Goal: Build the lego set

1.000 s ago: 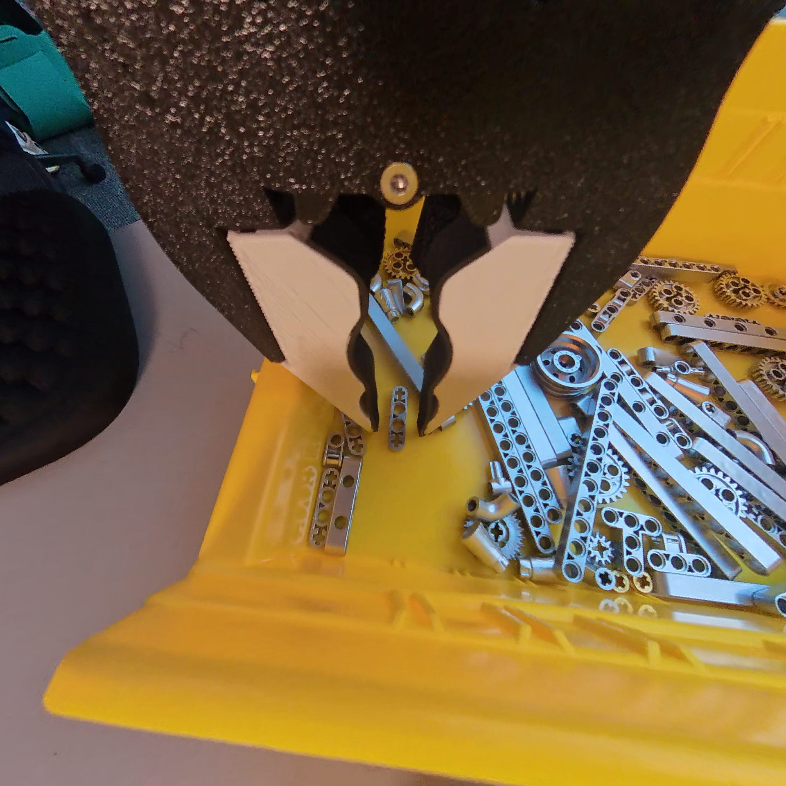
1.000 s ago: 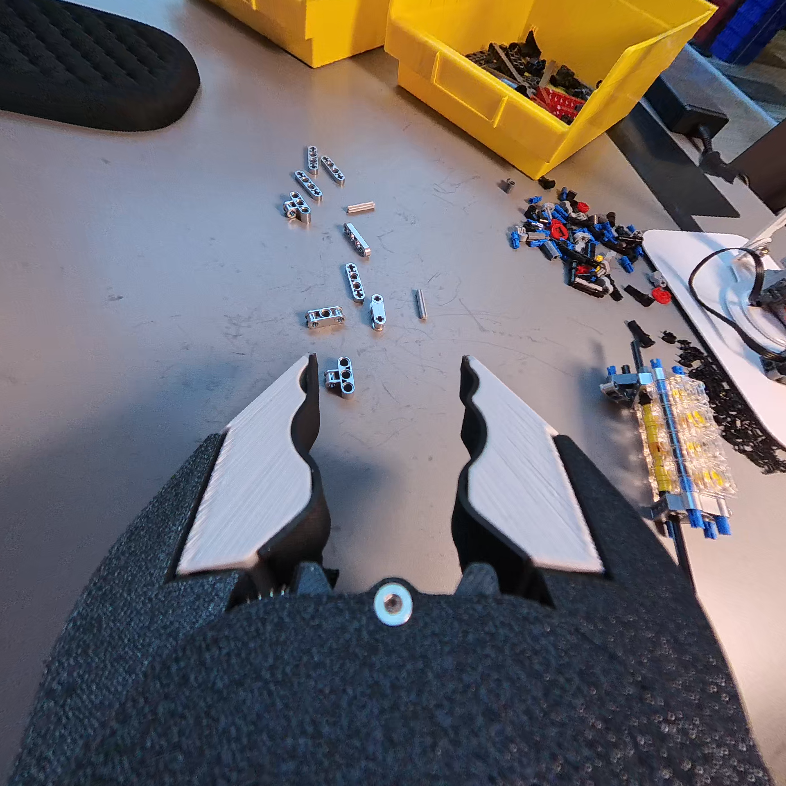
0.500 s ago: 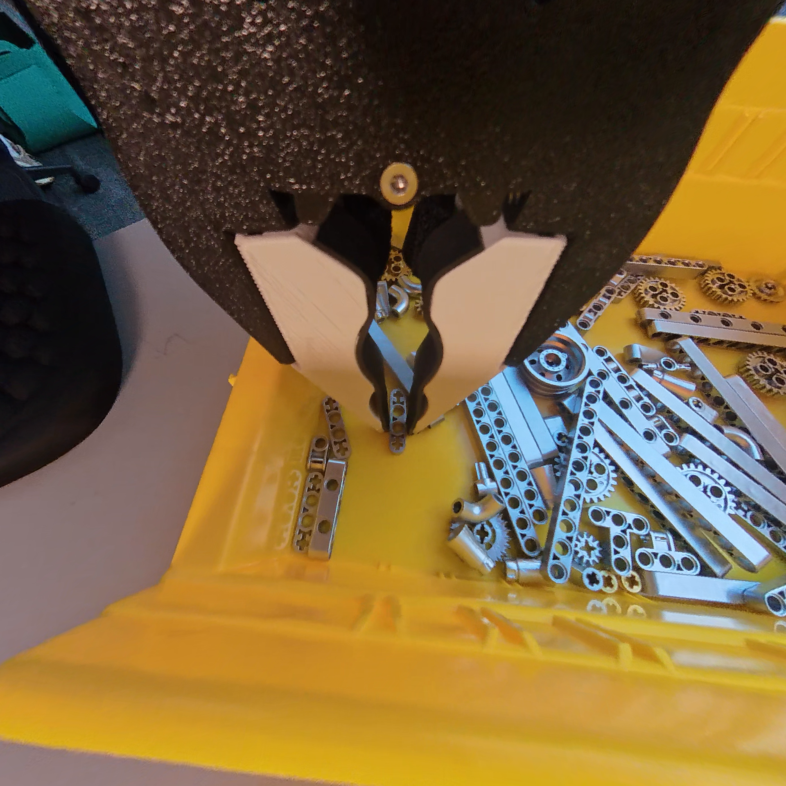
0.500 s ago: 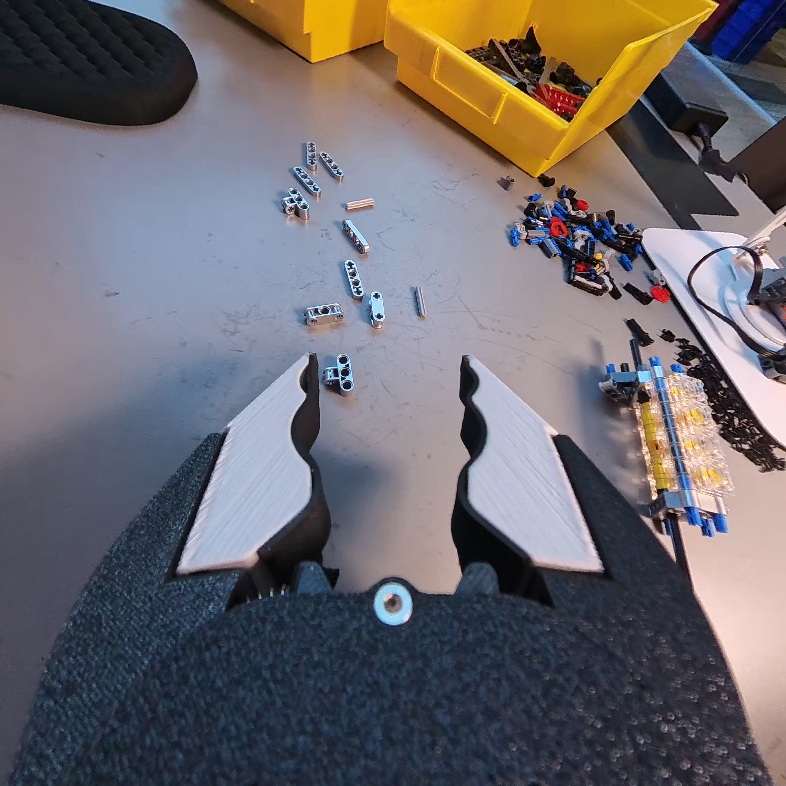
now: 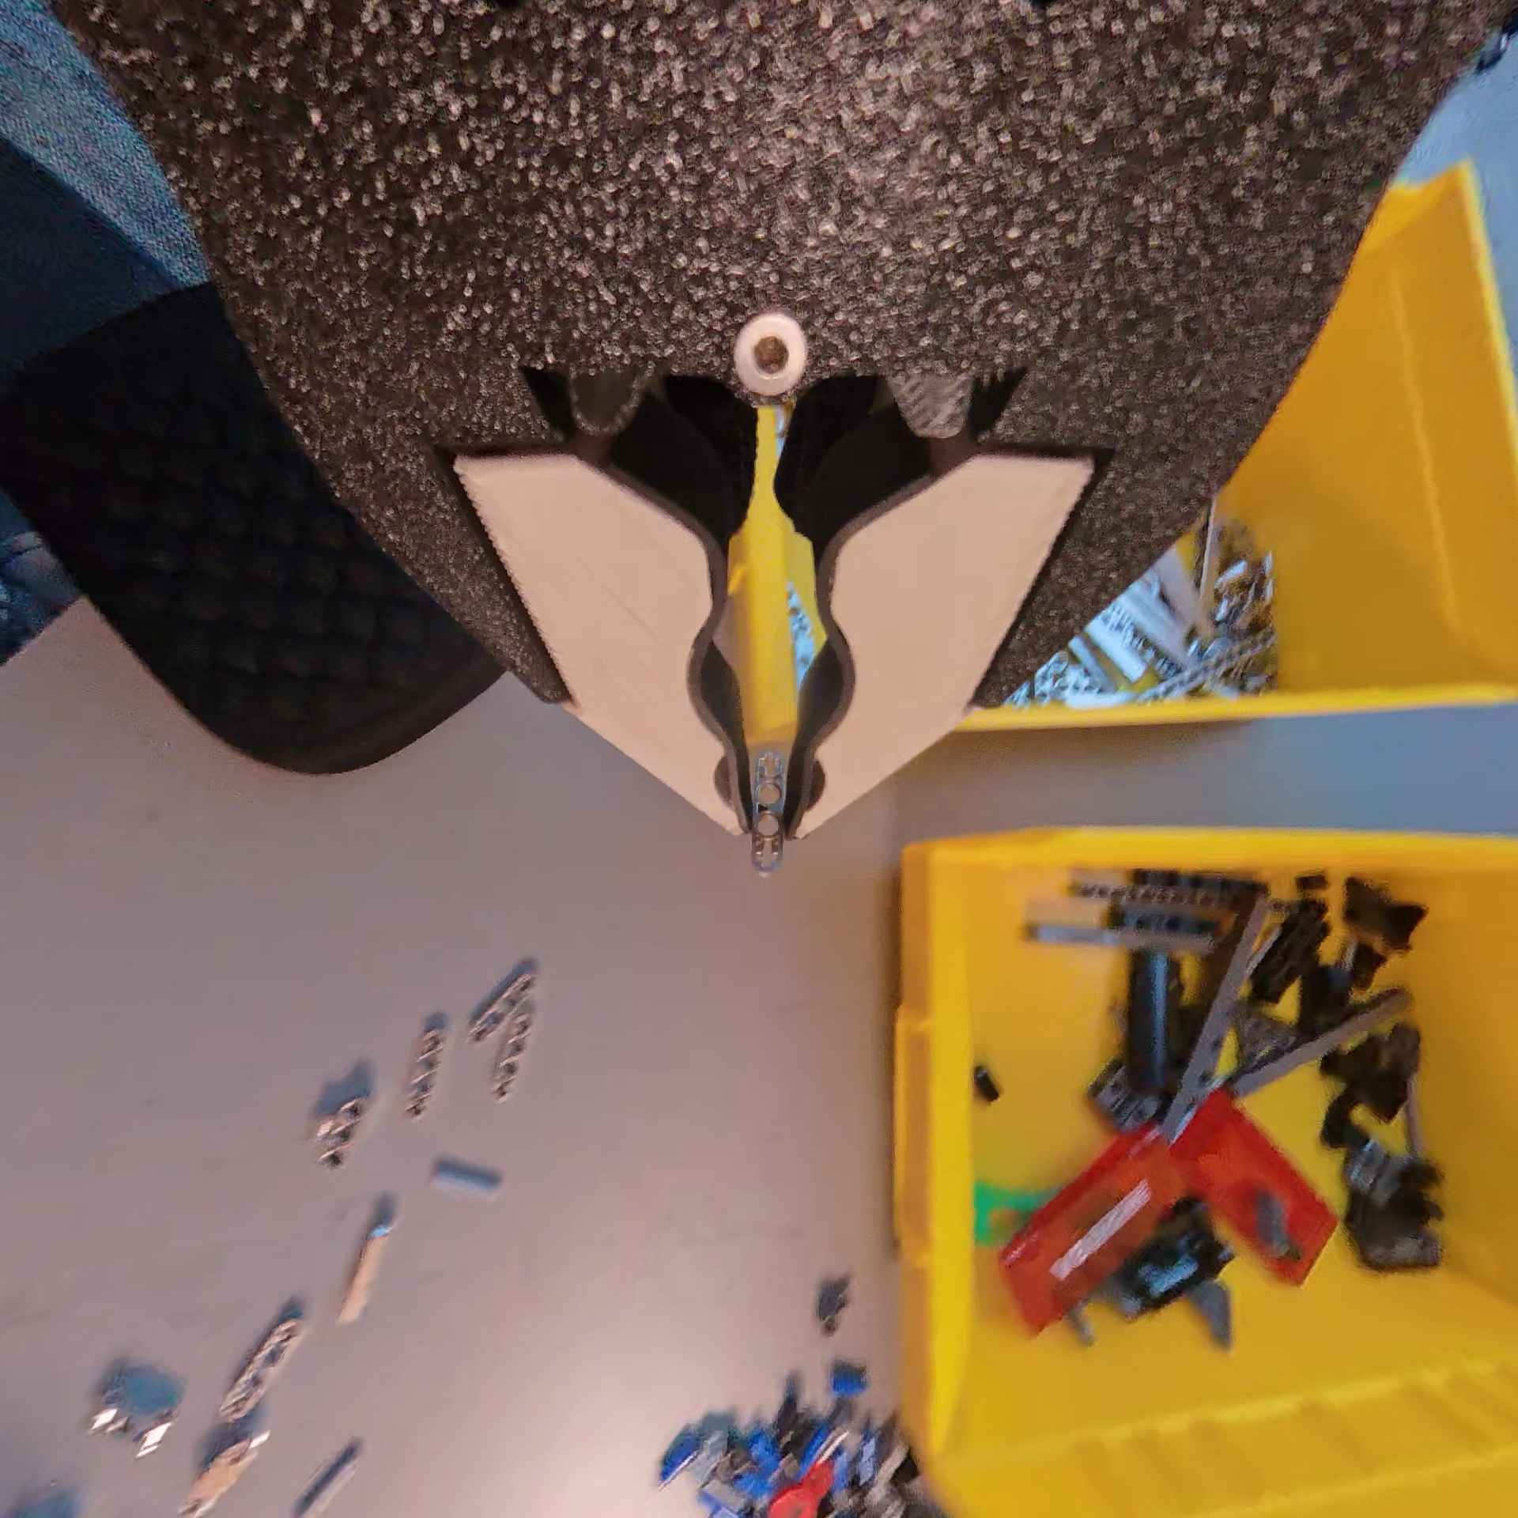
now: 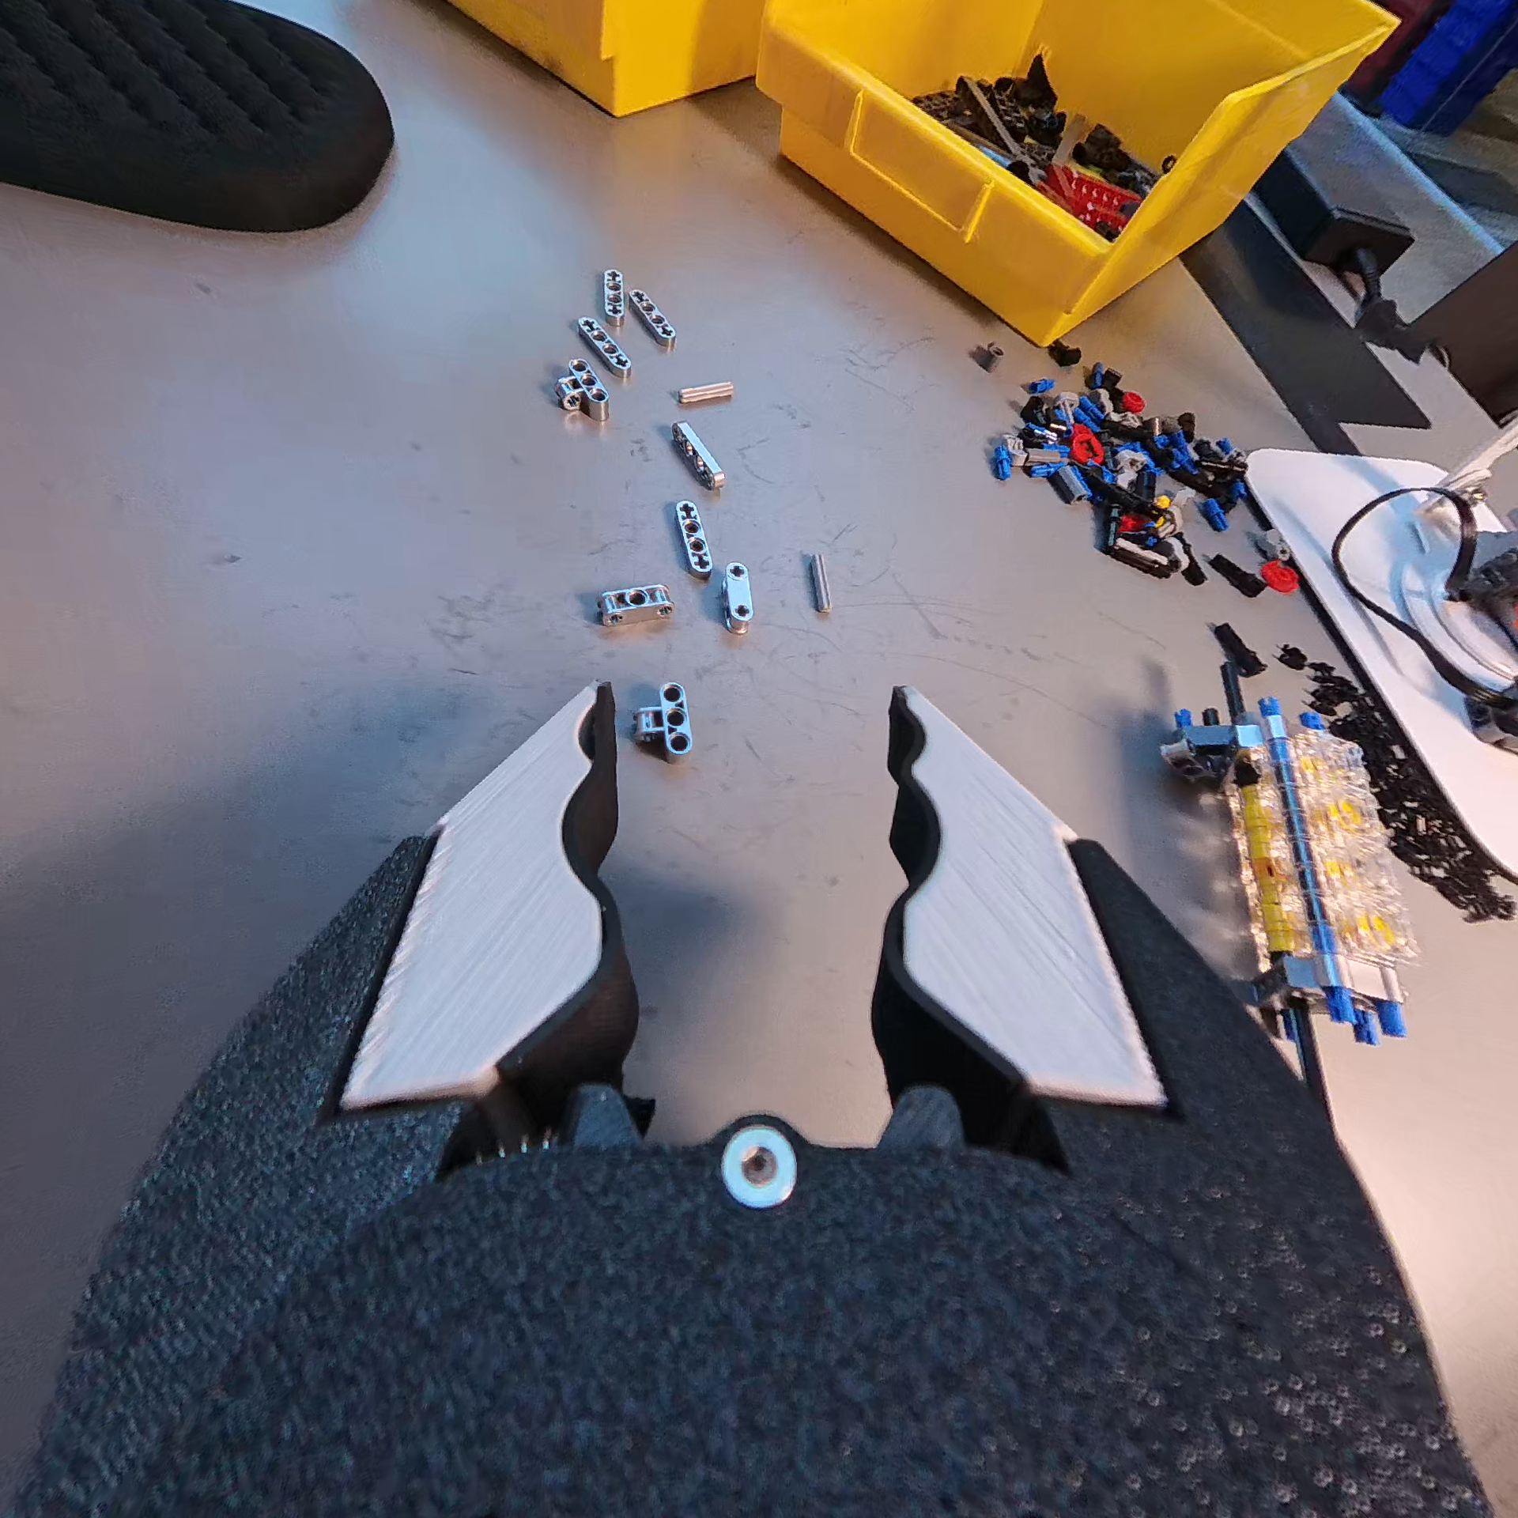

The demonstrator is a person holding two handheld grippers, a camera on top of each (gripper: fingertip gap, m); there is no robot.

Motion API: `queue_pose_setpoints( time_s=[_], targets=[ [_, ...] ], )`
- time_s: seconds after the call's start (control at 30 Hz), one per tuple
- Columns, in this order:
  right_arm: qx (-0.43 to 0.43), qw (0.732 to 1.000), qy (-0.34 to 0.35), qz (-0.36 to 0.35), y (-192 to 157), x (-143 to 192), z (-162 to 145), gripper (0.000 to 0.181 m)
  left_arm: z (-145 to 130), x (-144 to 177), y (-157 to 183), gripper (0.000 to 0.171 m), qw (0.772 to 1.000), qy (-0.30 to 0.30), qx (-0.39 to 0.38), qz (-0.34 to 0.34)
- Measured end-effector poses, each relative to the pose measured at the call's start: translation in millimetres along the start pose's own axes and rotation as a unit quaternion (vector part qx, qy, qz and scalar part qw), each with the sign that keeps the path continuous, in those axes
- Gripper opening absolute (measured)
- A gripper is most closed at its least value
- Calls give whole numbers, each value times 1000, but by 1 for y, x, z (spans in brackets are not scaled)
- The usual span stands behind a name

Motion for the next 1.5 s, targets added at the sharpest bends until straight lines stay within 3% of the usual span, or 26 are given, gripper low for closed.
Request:
queue_pose_setpoints(
  time_s=[0.1,0.2,0.33,0.47,0.6,0.73,0.83,0.9,0.97,1.07,1.17,1.27,1.5],
  targets=[
    [3,1000,6,-1,-1,2,2,65,31,-26,34,6,998,28,-33,-55],
    [3,1000,7,-5,0,3,2,65,48,-67,58,7,994,17,-60,-91],
    [3,1000,8,-8,1,5,2,65,58,-111,70,7,989,-17,-74,-123],
    [2,1000,6,-9,2,6,0,65,58,-130,69,7,988,-34,-74,-130],
    [-4,1000,5,-7,4,6,-3,65,58,-116,62,11,991,-11,-64,-114],
    [-3,1000,5,-5,4,6,-3,65,58,-45,28,11,995,94,-16,-34],
    [-5,1000,7,-2,3,5,-2,65,32,25,-32,11,981,152,52,104],
    [-3,1000,4,-1,2,4,-2,65,-4,52,-74,14,971,131,112,163],
    [-1,1000,4,0,2,4,-1,65,-45,58,-109,15,963,84,174,190],
    [-1,1000,4,-2,1,4,0,65,-96,34,-133,15,960,12,238,143],
    [-4,1000,3,-4,2,3,-1,65,-124,-3,-131,15,963,-43,255,80],
    [-6,1000,1,-4,3,2,-1,65,-129,-31,-123,15,968,-75,236,46],
    [-8,1000,-4,-4,3,0,-2,65,-112,-67,-119,16,977,-90,189,26]
  ],
)
Point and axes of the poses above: each gripper's, where its closed fingertips meet, x back along the fingers, z out of its top, y = z × x across the jaws, the point moved 7 cm from there along x, back along the fingers, and after that the axes turned 4 degrees about -y, right-handed, at the moved point
